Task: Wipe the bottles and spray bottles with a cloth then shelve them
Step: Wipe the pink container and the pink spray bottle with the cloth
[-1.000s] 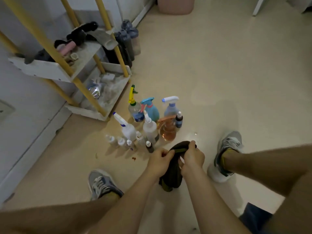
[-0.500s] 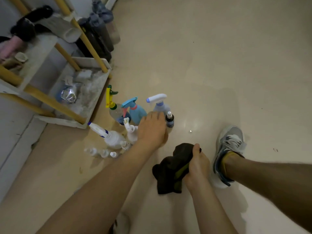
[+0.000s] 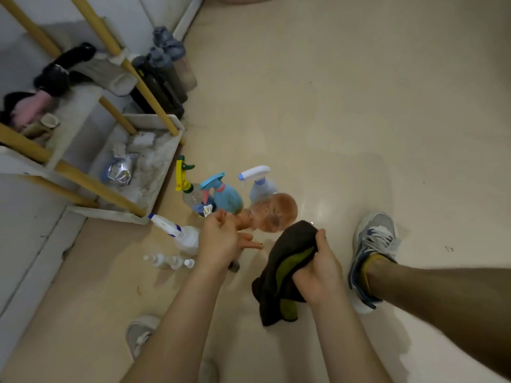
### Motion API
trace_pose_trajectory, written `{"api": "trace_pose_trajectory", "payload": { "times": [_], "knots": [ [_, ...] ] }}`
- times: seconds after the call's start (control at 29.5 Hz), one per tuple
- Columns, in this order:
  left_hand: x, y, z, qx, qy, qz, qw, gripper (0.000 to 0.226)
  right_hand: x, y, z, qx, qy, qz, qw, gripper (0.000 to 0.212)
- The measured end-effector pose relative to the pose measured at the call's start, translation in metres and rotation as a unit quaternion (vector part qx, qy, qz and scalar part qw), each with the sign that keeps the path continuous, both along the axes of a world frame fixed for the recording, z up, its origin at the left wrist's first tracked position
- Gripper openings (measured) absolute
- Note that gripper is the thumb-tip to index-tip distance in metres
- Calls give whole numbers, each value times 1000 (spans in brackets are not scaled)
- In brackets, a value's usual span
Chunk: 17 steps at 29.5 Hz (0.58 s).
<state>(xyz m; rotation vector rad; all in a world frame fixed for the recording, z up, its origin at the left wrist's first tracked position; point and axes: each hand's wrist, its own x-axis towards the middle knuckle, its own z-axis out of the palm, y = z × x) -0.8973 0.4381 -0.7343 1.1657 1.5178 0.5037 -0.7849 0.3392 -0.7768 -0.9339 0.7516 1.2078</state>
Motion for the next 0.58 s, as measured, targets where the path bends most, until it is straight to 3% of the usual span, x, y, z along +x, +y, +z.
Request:
{"api": "trace_pose_trajectory", "payload": {
  "times": [0.1,0.2,0.37,0.58],
  "knots": [
    [-13,-26,33,-7,-106,44,993,24,-20,6,41,110,9,37,993,51],
    [-29,-44,62,-6,-176,62,982,18,-37,5,69,157,-98,93,978,43],
    [-58,-55,86,-49,-193,44,979,24,-50,-9,103,133,-368,221,893,22],
    [-85,-52,104,-141,-249,-70,956,31,-52,-17,130,156,-486,271,816,14]
  ]
}}
